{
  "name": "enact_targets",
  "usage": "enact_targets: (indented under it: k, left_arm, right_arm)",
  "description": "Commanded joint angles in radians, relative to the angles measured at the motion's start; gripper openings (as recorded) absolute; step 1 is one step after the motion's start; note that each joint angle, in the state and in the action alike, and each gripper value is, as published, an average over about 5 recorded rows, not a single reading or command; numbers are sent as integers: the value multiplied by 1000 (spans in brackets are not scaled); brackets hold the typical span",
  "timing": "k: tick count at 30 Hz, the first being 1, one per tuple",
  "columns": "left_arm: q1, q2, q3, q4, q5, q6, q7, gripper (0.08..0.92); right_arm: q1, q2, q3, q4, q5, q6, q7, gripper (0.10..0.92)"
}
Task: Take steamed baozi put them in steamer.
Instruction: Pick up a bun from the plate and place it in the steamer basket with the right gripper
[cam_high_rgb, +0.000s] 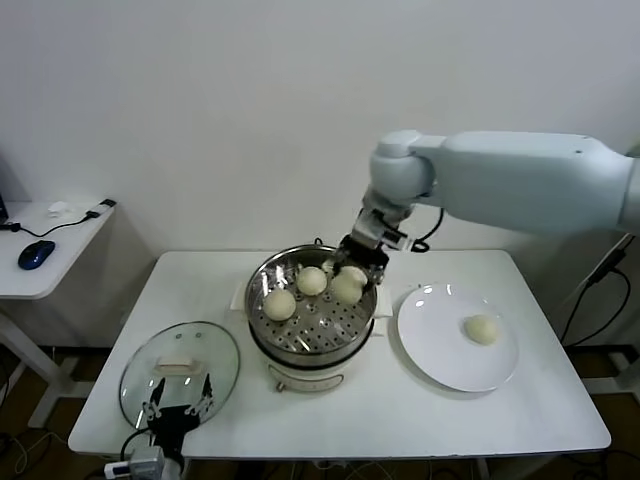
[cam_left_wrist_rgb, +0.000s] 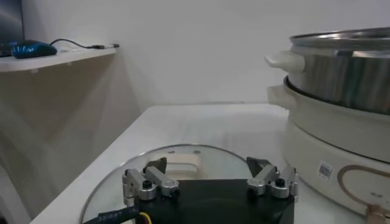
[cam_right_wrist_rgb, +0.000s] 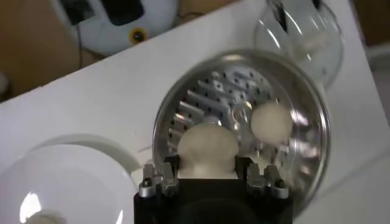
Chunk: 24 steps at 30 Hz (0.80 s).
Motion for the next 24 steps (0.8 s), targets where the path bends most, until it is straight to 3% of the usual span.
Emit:
enact_targets:
  k: [1, 17, 24]
  left_arm:
    - [0, -1, 1, 1, 0, 0, 0, 823]
    - [5, -4, -4, -1, -2, -5, -4, 823]
    - [7, -6, -2, 2, -1, -9, -7, 823]
  right_arm:
    - [-141, 143, 20, 9, -202, 162, 39, 611]
    - [-304, 214, 61, -213, -311, 191, 102, 614]
    - [-278, 216, 68, -228, -246, 213, 77, 712]
